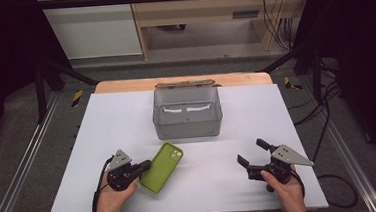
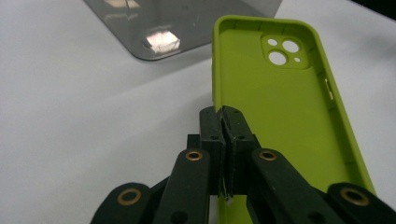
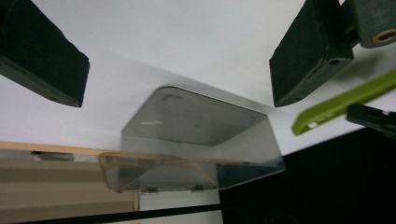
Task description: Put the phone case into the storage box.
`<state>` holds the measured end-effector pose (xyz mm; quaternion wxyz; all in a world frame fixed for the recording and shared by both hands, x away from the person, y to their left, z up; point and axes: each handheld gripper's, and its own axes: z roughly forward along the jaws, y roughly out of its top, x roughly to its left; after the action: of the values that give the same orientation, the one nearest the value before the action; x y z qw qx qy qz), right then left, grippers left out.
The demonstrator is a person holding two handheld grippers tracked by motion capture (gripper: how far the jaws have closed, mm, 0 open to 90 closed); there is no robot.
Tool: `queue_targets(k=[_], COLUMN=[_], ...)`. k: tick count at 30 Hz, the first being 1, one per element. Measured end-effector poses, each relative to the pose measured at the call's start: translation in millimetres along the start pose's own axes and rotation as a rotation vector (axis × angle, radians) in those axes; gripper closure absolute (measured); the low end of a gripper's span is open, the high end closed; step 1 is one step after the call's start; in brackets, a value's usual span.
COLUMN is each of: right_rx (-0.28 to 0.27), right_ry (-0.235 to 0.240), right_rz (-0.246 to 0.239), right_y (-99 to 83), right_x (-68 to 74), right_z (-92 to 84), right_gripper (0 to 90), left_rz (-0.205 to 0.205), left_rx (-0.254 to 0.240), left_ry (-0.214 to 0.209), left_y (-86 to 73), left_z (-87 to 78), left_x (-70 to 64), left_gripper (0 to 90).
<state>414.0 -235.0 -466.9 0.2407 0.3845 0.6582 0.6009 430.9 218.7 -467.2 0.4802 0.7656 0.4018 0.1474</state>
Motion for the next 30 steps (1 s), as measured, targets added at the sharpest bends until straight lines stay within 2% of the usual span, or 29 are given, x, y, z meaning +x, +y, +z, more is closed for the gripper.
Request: queue_targets(k=[3,5,8,12,14,15,19,22,28,30], right_rx=[-0.008,-0.005,0.024,0.034,0.027,0.029,0.015,-0.006,-0.045,-0.057], right_ry=[0.043,0.082,0.113,0.145,0.183,0.192,0.201,0.202,0.21,0.216], right_rz=[0.08,0.159,0.198,0.193,0.228,0.226,0.222,0.229,0.289,0.312], right_y=[2.5,4.7,11.1,19.6,23.2,24.7,28.0,26.0,20.8,18.5], right_x=[13.5,23.6,42.1,66.5,81.0,87.9,111.2,124.4,143.8,149.9], right_z=[9.1,17.7,31.8,46.0,52.6,55.5,67.6,80.9,97.3,100.2], right_gripper=[4.3,3.8,4.3,5.7,6.0,5.9,4.4,4.9,8.8,10.6], left_rz=[-0.007,-0.012,-0.007,-0.016,-0.039,-0.043,-0.065,-0.091,-0.13,-0.13], left_rx=[-0.061,-0.106,-0.156,-0.21,-0.24,-0.25,-0.273,-0.288,-0.329,-0.336], left_ry=[0.018,0.016,0.024,0.043,0.037,0.043,0.059,0.072,0.099,0.102], left_y=[-0.3,2.0,5.5,6.8,7.2,7.7,8.3,8.4,9.5,9.6], left_z=[-2.4,-5.3,-10.0,-15.8,-18.4,-19.5,-21.8,-23.5,-28.5,-29.2], left_x=[-0.7,-0.6,-1.7,-0.7,0.4,0.3,-1.0,-3.1,-7.6,-9.5], left_gripper=[88.3,88.3,88.4,88.3,88.3,88.3,88.3,88.3,88.3,88.3])
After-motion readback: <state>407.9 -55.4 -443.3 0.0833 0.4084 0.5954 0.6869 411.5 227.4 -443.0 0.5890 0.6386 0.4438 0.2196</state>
